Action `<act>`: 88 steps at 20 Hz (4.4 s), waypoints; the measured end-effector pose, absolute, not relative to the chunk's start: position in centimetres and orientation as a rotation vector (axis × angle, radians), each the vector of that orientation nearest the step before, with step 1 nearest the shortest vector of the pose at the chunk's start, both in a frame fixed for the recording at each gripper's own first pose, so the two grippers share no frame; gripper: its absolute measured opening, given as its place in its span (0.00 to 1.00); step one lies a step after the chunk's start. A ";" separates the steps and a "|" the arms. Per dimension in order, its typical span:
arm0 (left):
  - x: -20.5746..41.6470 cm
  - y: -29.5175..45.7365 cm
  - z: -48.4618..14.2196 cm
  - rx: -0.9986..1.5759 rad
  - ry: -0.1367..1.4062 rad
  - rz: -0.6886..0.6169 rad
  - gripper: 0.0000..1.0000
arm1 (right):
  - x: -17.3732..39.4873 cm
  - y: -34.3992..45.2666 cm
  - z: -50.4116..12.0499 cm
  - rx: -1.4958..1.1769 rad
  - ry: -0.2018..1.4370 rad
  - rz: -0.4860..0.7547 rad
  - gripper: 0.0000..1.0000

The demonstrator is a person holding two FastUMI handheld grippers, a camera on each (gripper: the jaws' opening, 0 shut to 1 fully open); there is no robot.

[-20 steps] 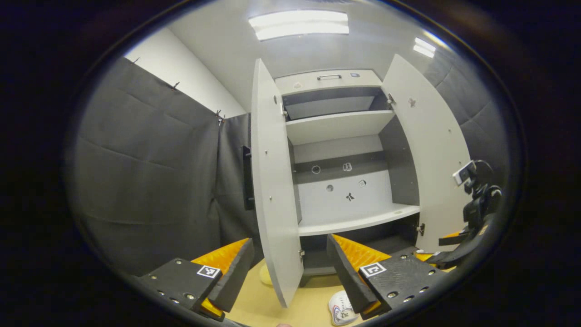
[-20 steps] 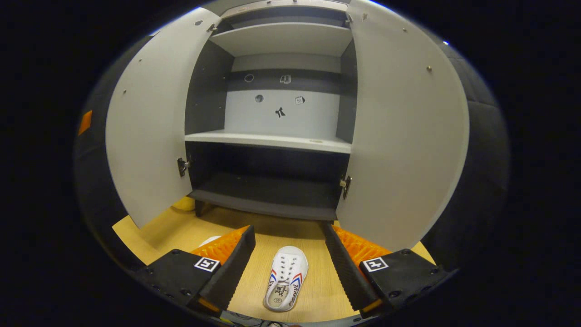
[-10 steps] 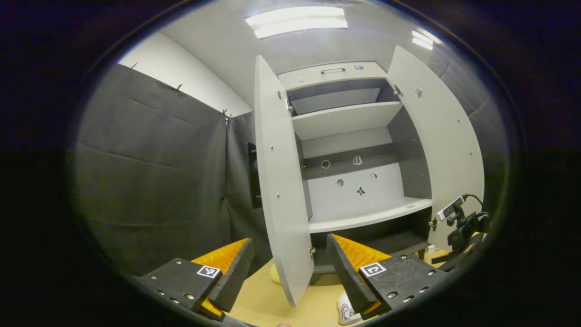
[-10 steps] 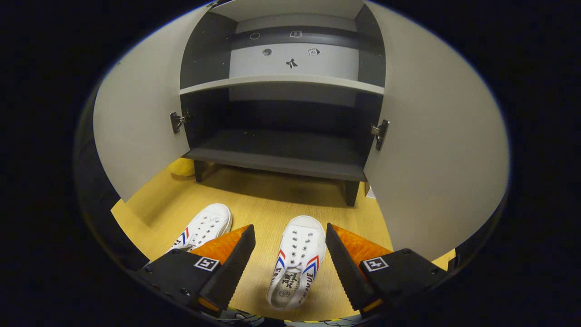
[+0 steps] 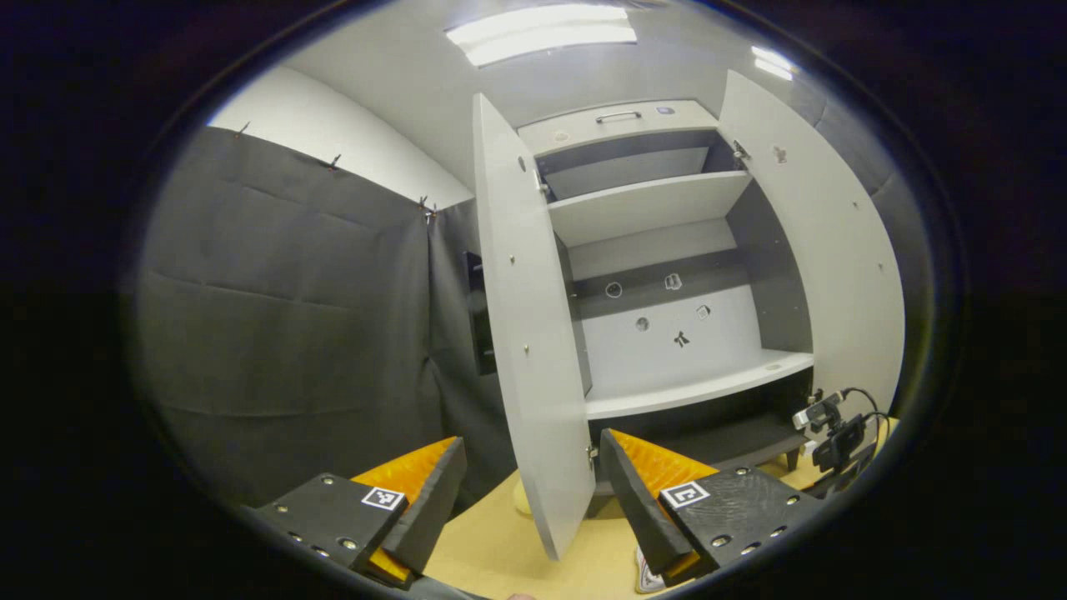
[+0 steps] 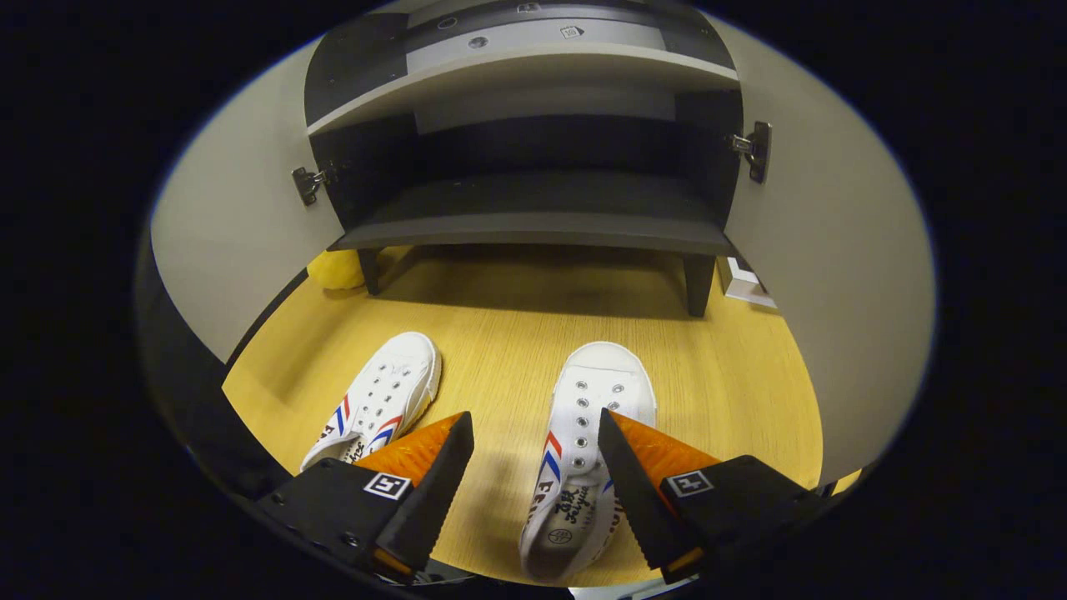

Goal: Grab one shoe with the right hand and put it into the shoe cabinet, grab the other shoe with the left hand and put it into the shoe cabinet; then close the right door with the right hand and the left door with the left hand.

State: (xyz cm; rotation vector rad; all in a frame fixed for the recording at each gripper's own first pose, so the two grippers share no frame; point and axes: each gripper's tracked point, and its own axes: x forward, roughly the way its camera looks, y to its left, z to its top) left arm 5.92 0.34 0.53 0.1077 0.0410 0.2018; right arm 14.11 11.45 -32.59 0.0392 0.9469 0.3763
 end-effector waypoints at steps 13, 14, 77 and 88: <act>5.9 0.9 0.4 0.126 0.055 0.232 0.95 | 13.3 12.5 -37.2 -0.020 1.098 0.371 0.82; 5.9 0.9 0.5 0.128 0.054 0.233 0.95 | 13.3 12.2 -37.4 -0.043 1.095 0.357 0.84; 6.2 1.3 2.5 0.095 -0.050 0.253 0.95 | 36.1 11.5 2.6 0.302 0.296 0.320 0.01; 6.5 1.4 1.5 0.105 -0.018 0.298 0.95 | 44.5 12.8 0.2 0.281 0.355 0.274 0.01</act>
